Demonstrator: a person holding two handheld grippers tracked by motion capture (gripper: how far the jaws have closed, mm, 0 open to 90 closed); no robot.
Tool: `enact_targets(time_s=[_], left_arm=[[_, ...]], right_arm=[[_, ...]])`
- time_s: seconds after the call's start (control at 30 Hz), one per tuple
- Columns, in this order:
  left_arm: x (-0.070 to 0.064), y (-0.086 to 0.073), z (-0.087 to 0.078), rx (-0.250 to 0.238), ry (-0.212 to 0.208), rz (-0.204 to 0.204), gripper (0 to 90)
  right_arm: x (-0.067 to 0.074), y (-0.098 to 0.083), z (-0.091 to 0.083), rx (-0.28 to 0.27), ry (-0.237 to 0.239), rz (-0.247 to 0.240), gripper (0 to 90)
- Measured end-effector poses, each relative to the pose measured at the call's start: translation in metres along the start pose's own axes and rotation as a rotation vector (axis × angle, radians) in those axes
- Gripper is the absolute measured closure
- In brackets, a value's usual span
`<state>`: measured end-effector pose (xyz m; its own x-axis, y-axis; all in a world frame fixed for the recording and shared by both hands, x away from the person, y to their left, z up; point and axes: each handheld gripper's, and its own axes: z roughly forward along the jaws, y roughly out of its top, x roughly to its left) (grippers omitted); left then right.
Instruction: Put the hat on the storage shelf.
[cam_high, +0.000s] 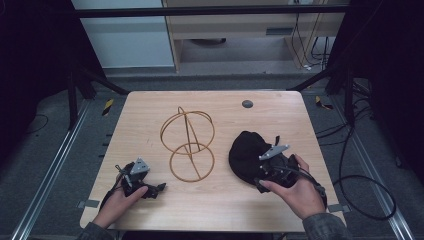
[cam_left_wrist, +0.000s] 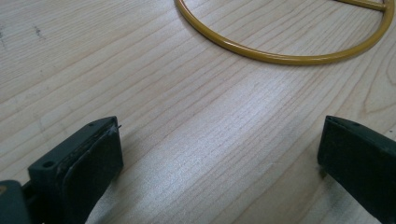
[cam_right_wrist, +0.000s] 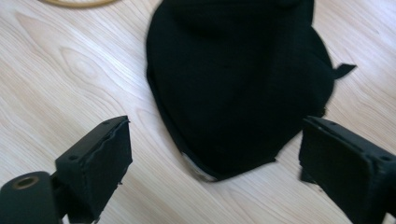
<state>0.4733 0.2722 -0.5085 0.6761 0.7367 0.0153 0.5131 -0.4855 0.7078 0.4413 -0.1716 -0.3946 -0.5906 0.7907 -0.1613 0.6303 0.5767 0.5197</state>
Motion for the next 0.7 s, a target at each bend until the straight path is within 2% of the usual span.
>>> enact_targets(time_s=[0.07, 0.1, 0.27, 0.43, 0.57, 0.7], left_arm=[[0.000, 0.000, 0.000, 0.000, 0.001, 0.000, 0.0], [0.000, 0.000, 0.000, 0.000, 0.000, 0.000, 0.0], [0.000, 0.000, 0.000, 0.000, 0.002, 0.000, 0.0], [0.000, 0.001, 0.000, 0.000, 0.002, 0.001, 0.0], [0.000, 0.000, 0.001, -0.003, 0.002, -0.002, 0.0], [0.000, 0.001, 0.001, -0.003, 0.002, -0.002, 0.0]], right_arm=[[-0.008, 0.003, -0.001, 0.025, -0.007, -0.014, 12.5], [-0.017, 0.008, -0.001, 0.038, -0.012, -0.011, 13.2], [-0.030, 0.019, 0.000, 0.076, -0.003, -0.024, 14.2], [-0.038, 0.030, -0.001, 0.091, -0.011, -0.040, 15.8], [-0.042, 0.039, 0.001, 0.103, 0.006, -0.032, 15.7], [-0.041, 0.046, 0.004, 0.125, 0.007, -0.048, 19.1]])
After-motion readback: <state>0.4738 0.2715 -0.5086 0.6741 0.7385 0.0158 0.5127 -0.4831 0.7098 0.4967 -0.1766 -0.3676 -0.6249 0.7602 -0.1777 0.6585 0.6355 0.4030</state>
